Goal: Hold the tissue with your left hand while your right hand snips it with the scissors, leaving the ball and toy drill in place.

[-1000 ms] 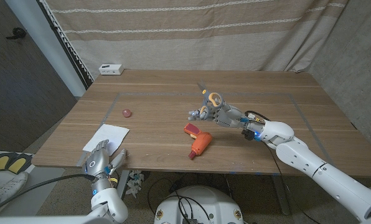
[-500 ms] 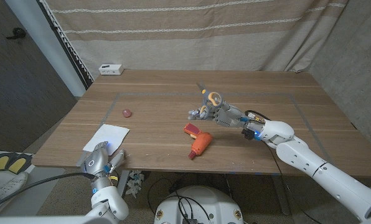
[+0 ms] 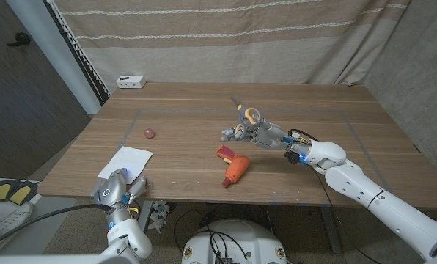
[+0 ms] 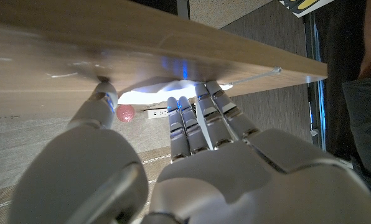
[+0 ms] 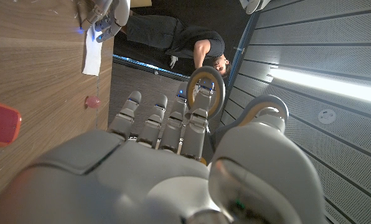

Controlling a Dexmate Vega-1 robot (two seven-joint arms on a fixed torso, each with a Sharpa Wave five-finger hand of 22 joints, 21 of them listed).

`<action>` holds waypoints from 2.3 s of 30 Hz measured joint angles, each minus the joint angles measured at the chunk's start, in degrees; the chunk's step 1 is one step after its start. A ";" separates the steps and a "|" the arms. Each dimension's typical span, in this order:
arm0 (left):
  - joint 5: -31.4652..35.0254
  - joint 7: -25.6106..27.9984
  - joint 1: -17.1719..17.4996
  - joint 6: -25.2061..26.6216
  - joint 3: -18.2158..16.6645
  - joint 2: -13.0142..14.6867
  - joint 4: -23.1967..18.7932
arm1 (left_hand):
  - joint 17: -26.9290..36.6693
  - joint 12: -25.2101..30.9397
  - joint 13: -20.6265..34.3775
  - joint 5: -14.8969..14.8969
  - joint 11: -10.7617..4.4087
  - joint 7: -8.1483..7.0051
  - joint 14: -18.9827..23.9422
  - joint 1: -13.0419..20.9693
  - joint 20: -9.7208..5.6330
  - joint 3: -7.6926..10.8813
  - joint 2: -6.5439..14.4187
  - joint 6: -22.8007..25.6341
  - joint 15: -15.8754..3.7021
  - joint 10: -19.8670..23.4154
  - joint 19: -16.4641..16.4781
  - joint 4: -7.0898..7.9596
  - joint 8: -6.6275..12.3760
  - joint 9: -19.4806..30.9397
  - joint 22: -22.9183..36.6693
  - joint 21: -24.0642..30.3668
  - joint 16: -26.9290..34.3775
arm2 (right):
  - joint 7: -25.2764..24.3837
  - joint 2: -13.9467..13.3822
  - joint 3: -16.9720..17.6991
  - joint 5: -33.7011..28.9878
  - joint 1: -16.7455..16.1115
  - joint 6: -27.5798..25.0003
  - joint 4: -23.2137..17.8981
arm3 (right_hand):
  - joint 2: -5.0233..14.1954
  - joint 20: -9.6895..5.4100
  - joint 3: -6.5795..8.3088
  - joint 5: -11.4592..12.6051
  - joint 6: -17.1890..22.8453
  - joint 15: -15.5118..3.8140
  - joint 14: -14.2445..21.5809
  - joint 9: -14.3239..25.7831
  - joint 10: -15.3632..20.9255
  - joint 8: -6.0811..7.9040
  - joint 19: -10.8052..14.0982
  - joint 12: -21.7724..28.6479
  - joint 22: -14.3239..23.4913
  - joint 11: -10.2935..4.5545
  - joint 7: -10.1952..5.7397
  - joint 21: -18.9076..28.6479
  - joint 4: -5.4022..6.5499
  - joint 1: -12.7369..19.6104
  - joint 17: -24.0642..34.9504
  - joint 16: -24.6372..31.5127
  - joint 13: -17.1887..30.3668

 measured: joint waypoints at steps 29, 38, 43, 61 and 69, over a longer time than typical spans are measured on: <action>1.19 7.02 -1.76 -2.33 1.71 -3.81 3.62 | -0.30 6.64 2.75 -1.62 -3.75 -2.64 24.89 29.79 1.35 7.01 6.28 23.71 -8.54 33.17 7.66 0.91 2.19 0.43 0.02 16.74 1.71 | -0.08 -0.55 0.93 0.53 -0.46 0.16 -0.18 | 0.23 0.00 0.24 -0.22 -0.03 0.00 0.00 -0.02 0.00 -0.44 0.00 0.00 0.00 0.00 -0.02 0.00 -0.24 -0.23 -0.36 0.00 -0.26; 4.33 8.33 -0.17 -5.66 -0.14 -8.57 6.68 | -0.28 7.41 3.36 -2.16 -3.61 -5.65 31.56 29.06 0.10 6.21 7.85 32.35 -9.51 35.87 12.17 1.20 3.68 0.26 0.03 20.60 1.84 | -0.06 -0.69 1.10 0.71 -0.75 0.44 -0.40 | 0.23 0.00 0.24 -0.22 -0.03 0.00 0.00 -0.03 0.00 -0.88 0.00 0.00 0.00 0.00 -0.02 0.00 -0.24 -0.23 -0.53 0.00 -0.26; 8.00 8.86 0.73 -10.01 -1.99 -11.89 8.12 | -0.27 7.68 3.25 -2.16 -3.70 -7.85 36.34 27.62 -0.42 5.97 7.00 35.60 -8.76 38.02 17.03 1.11 4.37 -0.01 0.03 22.51 1.82 | -0.06 -0.79 1.18 0.78 -1.03 0.56 -0.61 | 0.23 0.00 0.24 -0.22 -0.03 0.00 0.00 -0.03 0.00 -0.88 0.00 0.00 0.00 0.00 -0.02 0.00 -0.24 -0.23 -0.53 0.00 -0.26; 19.88 9.78 1.99 -19.86 -4.40 -15.62 8.19 | 2.26 7.47 3.20 -2.16 -3.58 -8.47 40.77 27.09 -6.24 5.82 6.46 37.22 -10.96 38.50 26.24 1.27 4.73 -0.27 4.96 23.42 2.00 | 0.06 -1.22 1.43 0.79 -1.78 1.11 -1.35 | 0.23 0.01 0.24 -0.43 -0.03 0.21 -0.21 -0.03 -0.23 -1.33 0.01 -0.16 0.00 -0.65 -0.02 0.00 -0.24 -0.23 -0.80 0.00 -0.53; 22.27 9.93 1.27 -20.77 -3.89 -14.64 7.08 | 2.38 7.24 3.20 -2.16 -3.58 -8.47 40.76 26.79 -6.34 5.82 6.16 37.21 -10.95 38.50 25.93 1.27 4.73 -0.27 4.96 23.79 1.79 | 0.73 -1.16 1.18 0.82 -1.78 1.15 -0.87 | 0.23 0.31 0.24 -0.43 -0.03 0.21 -0.21 -0.03 -0.22 -1.77 0.31 -0.16 0.00 -0.64 -0.02 0.00 -0.24 -0.23 -0.80 0.00 -0.53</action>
